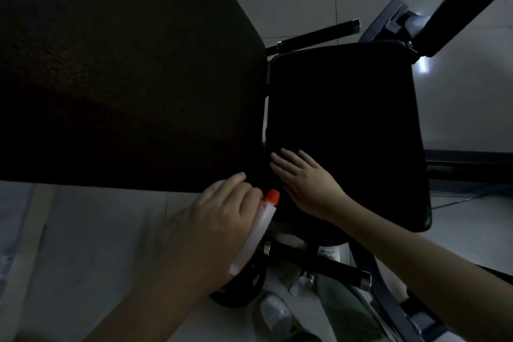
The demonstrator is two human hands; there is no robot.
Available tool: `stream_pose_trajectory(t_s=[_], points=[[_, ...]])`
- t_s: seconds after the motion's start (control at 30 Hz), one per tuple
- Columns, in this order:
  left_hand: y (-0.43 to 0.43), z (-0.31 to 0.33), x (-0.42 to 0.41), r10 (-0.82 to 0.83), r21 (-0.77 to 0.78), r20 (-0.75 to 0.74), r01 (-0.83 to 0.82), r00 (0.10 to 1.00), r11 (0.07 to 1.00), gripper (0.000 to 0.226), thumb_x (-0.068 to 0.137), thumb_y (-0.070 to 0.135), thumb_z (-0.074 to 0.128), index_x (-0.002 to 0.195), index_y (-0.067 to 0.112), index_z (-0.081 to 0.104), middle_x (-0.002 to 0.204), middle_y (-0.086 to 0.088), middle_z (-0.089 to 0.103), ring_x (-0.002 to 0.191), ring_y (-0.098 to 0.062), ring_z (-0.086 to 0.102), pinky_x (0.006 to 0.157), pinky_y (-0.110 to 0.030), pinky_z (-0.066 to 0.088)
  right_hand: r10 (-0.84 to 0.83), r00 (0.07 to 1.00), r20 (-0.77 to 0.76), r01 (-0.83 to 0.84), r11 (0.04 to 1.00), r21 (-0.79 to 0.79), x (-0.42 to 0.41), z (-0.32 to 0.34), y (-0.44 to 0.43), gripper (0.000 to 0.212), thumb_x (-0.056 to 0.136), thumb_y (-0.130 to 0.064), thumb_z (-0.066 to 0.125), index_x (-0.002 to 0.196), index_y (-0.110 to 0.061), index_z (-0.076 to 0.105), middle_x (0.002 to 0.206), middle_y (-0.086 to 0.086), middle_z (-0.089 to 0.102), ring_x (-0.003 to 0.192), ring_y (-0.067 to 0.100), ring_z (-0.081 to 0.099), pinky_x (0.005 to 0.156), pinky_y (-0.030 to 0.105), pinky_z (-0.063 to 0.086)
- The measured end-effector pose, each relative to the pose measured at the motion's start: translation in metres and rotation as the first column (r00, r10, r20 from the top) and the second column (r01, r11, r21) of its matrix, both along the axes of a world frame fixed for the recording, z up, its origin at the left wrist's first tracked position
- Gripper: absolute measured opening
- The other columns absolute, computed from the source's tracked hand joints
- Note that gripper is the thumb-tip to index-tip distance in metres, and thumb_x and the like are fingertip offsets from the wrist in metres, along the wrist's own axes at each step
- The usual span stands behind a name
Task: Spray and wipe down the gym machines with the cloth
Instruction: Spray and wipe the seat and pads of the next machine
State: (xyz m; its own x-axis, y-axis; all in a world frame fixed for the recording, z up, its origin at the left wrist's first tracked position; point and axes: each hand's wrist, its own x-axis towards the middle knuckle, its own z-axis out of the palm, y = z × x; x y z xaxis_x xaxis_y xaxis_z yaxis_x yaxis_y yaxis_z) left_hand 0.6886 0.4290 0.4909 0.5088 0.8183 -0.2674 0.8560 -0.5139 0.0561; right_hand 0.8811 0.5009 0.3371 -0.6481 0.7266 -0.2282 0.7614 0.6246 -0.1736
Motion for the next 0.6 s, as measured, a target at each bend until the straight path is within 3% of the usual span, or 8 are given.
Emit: stream_pose_trajectory(t_s=[0.13, 0.3, 0.37, 0.47, 0.53, 0.6], points=[[-0.008, 0.000, -0.002, -0.008, 0.045, 0.030, 0.007, 1.000, 0.999, 0.087, 0.033, 0.029, 0.089, 0.106, 0.007, 0.047, 0.098, -0.009, 0.068, 0.102, -0.025, 0.066, 0.108, -0.040, 0.028, 0.042, 0.996, 0.083, -0.049, 0.995, 0.086, 0.037, 0.004, 0.010, 0.053, 0.091, -0.035, 0.032, 0.141, -0.020, 0.043, 0.147, 0.000, 0.041, 0.139, 0.019, 0.029, 0.115, 0.039, 0.012], [-0.013, -0.003, -0.008, -0.016, 0.044, 0.015, 0.015, 1.000, 0.999, 0.090, 0.030, 0.032, 0.090, 0.106, 0.007, 0.050, 0.100, -0.009, 0.068, 0.108, -0.026, 0.064, 0.109, -0.042, 0.025, -0.319, 0.948, 0.013, 0.317, 0.946, 0.067, -0.020, 0.009, 0.005, 0.057, 0.099, -0.031, 0.034, 0.151, -0.019, 0.013, 0.159, -0.002, 0.005, 0.146, 0.019, -0.001, 0.117, 0.039, -0.002], [-0.015, -0.008, -0.008, -0.018, 0.033, 0.007, 0.018, 1.000, 0.999, 0.087, 0.034, 0.031, 0.090, 0.107, 0.007, 0.050, 0.102, -0.010, 0.068, 0.111, -0.027, 0.062, 0.109, -0.044, 0.026, -0.223, 0.975, 0.003, 0.223, 0.973, 0.053, -0.029, 0.004, -0.019, 0.058, 0.097, -0.030, 0.041, 0.150, -0.019, 0.020, 0.158, 0.000, 0.011, 0.146, 0.020, 0.005, 0.117, 0.039, 0.000], [-0.019, -0.012, -0.008, 0.017, 0.014, 0.030, -0.018, 0.999, 1.000, 0.087, 0.037, 0.030, 0.090, 0.110, 0.010, 0.047, 0.106, -0.008, 0.067, 0.115, -0.025, 0.060, 0.111, -0.045, 0.025, 0.012, 1.000, 0.028, -0.013, 0.999, 0.030, -0.001, 0.002, -0.047, 0.057, 0.083, -0.031, 0.063, 0.138, -0.020, 0.047, 0.146, 0.000, 0.042, 0.137, 0.020, 0.037, 0.112, 0.040, 0.018], [-0.021, -0.012, -0.009, 0.026, -0.001, 0.047, -0.026, 0.999, 1.000, 0.088, 0.038, 0.032, 0.090, 0.111, 0.009, 0.049, 0.107, -0.008, 0.067, 0.115, -0.025, 0.060, 0.111, -0.045, 0.024, 0.045, 0.997, 0.057, -0.049, 0.995, 0.084, 0.026, 0.000, -0.044, 0.057, 0.079, -0.030, 0.064, 0.134, -0.019, 0.052, 0.141, 0.000, 0.048, 0.132, 0.020, 0.044, 0.113, 0.039, 0.022], [-0.022, -0.011, -0.009, 0.024, -0.001, 0.071, -0.024, 0.997, 1.000, 0.082, 0.042, 0.032, 0.089, 0.111, 0.007, 0.052, 0.106, -0.008, 0.067, 0.113, -0.026, 0.061, 0.110, -0.045, 0.025, -0.051, 0.998, 0.038, 0.044, 0.987, 0.157, 0.033, 0.004, -0.032, 0.057, 0.080, -0.026, 0.065, 0.135, -0.016, 0.051, 0.142, 0.003, 0.048, 0.133, 0.023, 0.042, 0.113, 0.040, 0.021]])
